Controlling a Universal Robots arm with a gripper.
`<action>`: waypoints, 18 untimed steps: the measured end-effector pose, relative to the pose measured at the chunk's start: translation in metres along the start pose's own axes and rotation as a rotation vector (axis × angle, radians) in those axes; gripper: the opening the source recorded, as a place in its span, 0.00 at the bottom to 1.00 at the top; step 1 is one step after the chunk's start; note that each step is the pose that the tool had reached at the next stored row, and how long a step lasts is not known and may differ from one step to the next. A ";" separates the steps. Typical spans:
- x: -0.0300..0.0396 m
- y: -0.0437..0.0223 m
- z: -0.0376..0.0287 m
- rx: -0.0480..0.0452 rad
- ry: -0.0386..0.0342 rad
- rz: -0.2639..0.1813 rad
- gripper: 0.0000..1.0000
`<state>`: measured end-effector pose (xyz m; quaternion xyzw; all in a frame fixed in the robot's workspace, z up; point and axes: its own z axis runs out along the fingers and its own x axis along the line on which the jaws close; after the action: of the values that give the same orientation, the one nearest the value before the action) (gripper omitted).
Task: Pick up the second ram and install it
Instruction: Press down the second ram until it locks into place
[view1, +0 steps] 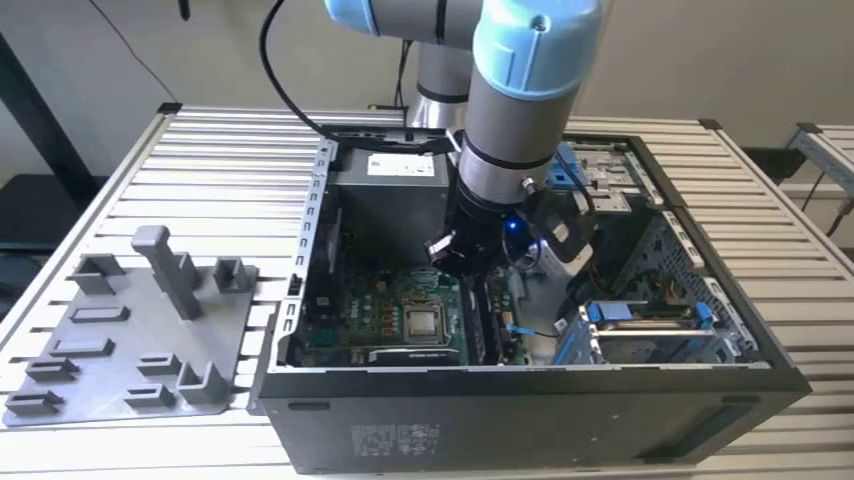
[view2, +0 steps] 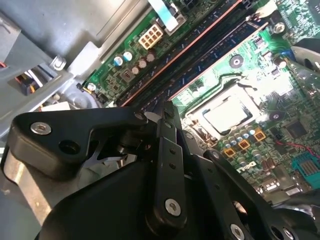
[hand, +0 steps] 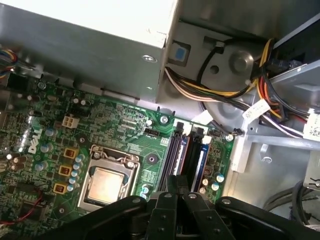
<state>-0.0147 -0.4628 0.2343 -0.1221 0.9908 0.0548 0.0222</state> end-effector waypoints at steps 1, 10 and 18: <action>0.0000 0.0000 -0.0001 -0.0025 -0.0010 -0.002 0.11; 0.0002 0.0001 0.0000 -0.0320 -0.0013 -0.065 0.11; 0.0006 0.0001 0.0000 -0.0450 0.0106 -0.179 0.11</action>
<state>-0.0154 -0.4628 0.2344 -0.2110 0.9745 0.0742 0.0190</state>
